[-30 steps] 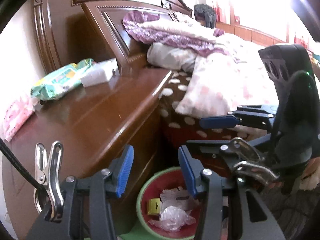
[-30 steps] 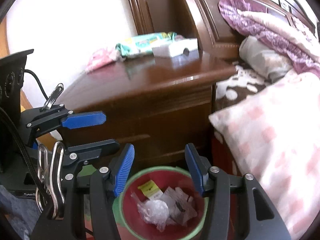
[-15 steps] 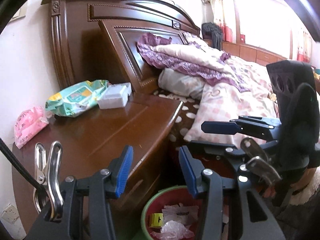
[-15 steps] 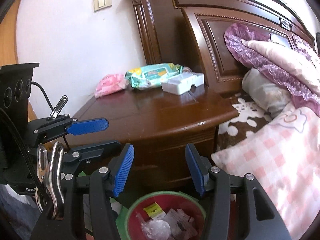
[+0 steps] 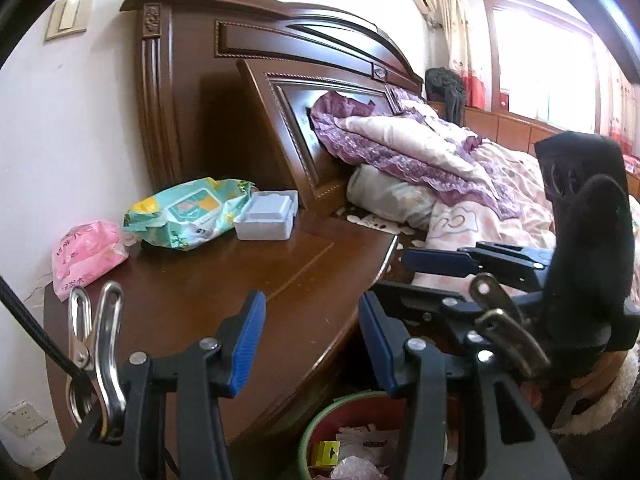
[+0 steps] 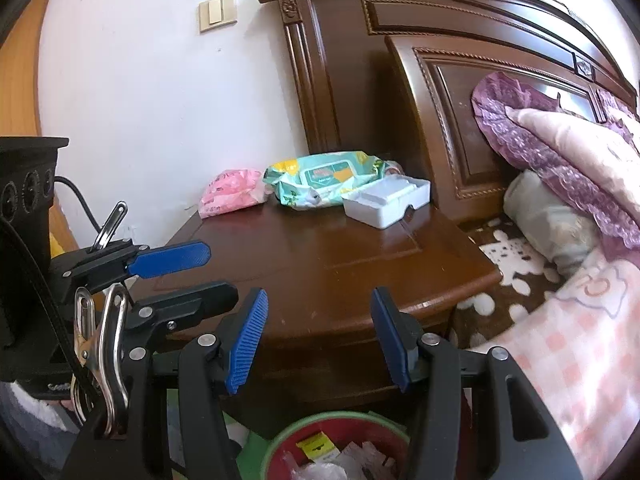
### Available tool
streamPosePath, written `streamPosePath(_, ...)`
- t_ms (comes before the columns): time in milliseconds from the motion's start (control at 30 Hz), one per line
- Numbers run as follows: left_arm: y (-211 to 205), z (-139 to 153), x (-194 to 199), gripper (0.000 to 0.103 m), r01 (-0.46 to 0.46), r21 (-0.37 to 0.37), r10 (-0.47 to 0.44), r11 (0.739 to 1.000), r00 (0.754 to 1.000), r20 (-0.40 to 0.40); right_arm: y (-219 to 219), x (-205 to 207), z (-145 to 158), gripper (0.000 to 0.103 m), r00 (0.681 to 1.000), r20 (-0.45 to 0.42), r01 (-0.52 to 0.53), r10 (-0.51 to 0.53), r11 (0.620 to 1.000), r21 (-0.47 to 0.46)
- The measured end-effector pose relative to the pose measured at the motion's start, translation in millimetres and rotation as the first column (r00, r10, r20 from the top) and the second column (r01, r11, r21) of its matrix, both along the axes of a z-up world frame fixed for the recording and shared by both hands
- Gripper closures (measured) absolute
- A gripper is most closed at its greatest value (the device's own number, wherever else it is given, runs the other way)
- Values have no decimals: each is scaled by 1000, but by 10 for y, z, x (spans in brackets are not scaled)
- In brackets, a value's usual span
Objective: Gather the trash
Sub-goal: 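Raise both open grippers out of the bin toward the teal wipes pack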
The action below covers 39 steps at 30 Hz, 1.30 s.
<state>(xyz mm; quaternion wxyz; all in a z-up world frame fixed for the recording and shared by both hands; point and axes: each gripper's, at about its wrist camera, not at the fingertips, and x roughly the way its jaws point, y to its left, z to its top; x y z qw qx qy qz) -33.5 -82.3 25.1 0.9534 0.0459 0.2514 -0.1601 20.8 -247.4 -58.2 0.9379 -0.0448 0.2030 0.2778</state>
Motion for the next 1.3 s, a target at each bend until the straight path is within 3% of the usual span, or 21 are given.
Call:
streamPosePath(767,532,201,22,51,-137,7,136,991,989,57,587,256,201,48,998,14,-58,58,998,26)
streamPosePath(1300,831,156,124,50,-195,-18,196,981,980,27,902,457,184,48,997,-22,-74,75,996,45)
